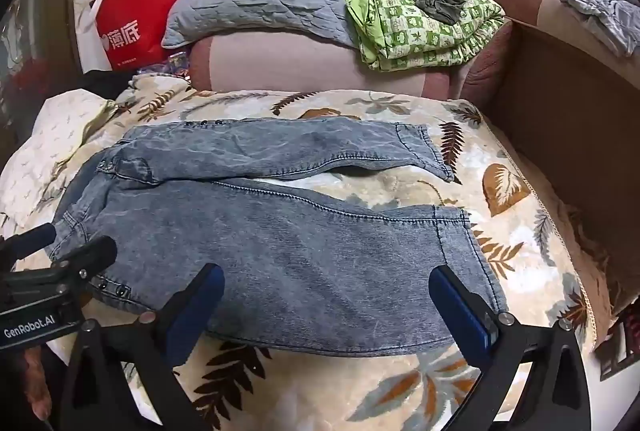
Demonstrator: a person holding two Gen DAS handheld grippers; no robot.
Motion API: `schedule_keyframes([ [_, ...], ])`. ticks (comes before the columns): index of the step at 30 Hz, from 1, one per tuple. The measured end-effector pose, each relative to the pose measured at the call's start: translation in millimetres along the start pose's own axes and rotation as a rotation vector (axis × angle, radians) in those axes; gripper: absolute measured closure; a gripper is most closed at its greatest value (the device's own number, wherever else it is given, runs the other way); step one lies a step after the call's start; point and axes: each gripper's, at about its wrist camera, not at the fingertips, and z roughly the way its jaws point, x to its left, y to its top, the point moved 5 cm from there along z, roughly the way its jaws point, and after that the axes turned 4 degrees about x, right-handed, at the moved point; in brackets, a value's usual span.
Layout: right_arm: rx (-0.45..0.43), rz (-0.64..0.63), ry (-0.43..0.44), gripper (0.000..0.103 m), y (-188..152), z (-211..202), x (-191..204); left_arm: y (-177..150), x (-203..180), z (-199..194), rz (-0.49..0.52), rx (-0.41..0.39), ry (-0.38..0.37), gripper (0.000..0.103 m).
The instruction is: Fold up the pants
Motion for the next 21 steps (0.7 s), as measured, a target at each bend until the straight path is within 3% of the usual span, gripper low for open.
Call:
schedule_keyframes([
  [4, 0.006, -0.005, 0.006, 0.0, -1.5, 3.0, 3.6, -2.2, 5.7, -2.4, -0.021, -0.026, -0.017, 0.0],
  [21, 0.012, 0.023, -0.011, 0.0, -1.4, 1.6, -4.6, -0.7, 13.3, -1.0, -0.04, 0.004, -0.01, 0.0],
])
